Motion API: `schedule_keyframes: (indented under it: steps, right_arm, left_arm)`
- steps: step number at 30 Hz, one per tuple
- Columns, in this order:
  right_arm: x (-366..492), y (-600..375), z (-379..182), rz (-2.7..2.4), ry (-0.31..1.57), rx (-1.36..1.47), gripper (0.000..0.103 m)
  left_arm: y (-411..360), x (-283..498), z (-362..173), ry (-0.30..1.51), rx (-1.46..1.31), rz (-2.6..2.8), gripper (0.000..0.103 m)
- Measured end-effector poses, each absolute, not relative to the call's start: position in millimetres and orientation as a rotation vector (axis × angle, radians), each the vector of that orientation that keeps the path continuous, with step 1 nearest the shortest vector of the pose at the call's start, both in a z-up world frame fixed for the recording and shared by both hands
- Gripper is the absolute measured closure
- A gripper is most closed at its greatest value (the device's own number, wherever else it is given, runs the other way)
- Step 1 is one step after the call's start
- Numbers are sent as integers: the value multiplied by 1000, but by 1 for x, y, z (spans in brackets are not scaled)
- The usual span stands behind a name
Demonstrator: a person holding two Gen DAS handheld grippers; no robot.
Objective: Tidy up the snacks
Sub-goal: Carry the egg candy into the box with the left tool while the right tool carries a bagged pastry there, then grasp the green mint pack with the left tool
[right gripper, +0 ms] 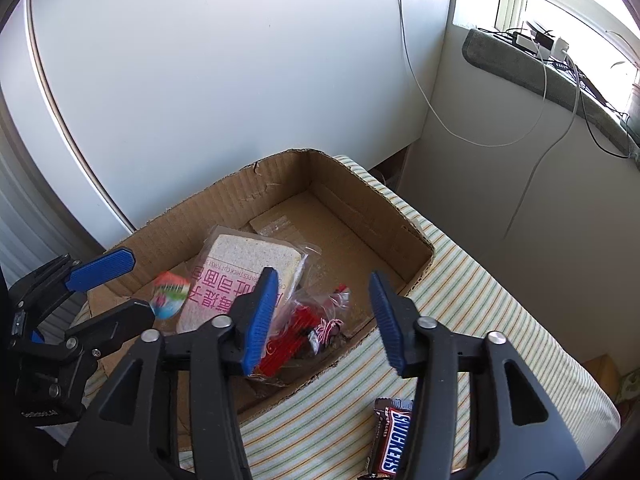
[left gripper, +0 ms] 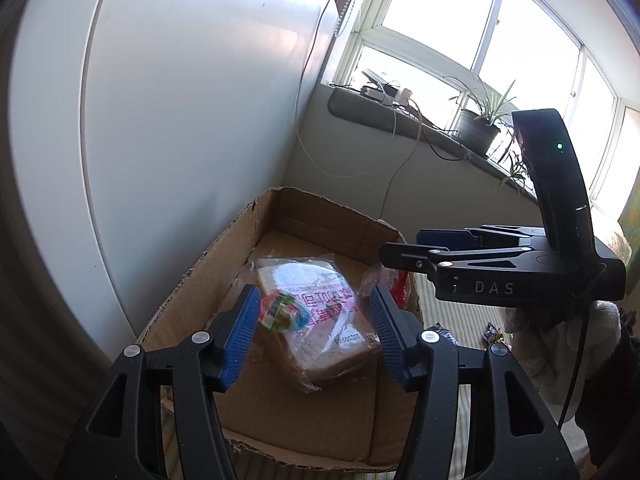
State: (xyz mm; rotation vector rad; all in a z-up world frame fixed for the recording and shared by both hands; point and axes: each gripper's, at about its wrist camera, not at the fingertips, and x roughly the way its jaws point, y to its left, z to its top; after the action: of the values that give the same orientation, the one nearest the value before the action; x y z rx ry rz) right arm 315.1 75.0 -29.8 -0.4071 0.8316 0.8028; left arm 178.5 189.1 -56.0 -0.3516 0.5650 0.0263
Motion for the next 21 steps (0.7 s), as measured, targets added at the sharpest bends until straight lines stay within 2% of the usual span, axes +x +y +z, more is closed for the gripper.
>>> schedule_keyframes:
  steps: [5,8,21]
  right_arm:
    - [316,70,-26,793,821,-389,35]
    - [315,68,-25,789,815,-389,27]
    - [312,39,-11,772,799,-358,27]
  left_arm:
    - [188,179,-56,567,-350,23,47]
    - [186,179,-55,566,-346,17,47]
    - [157,183,-46,554,-301,-41,47]
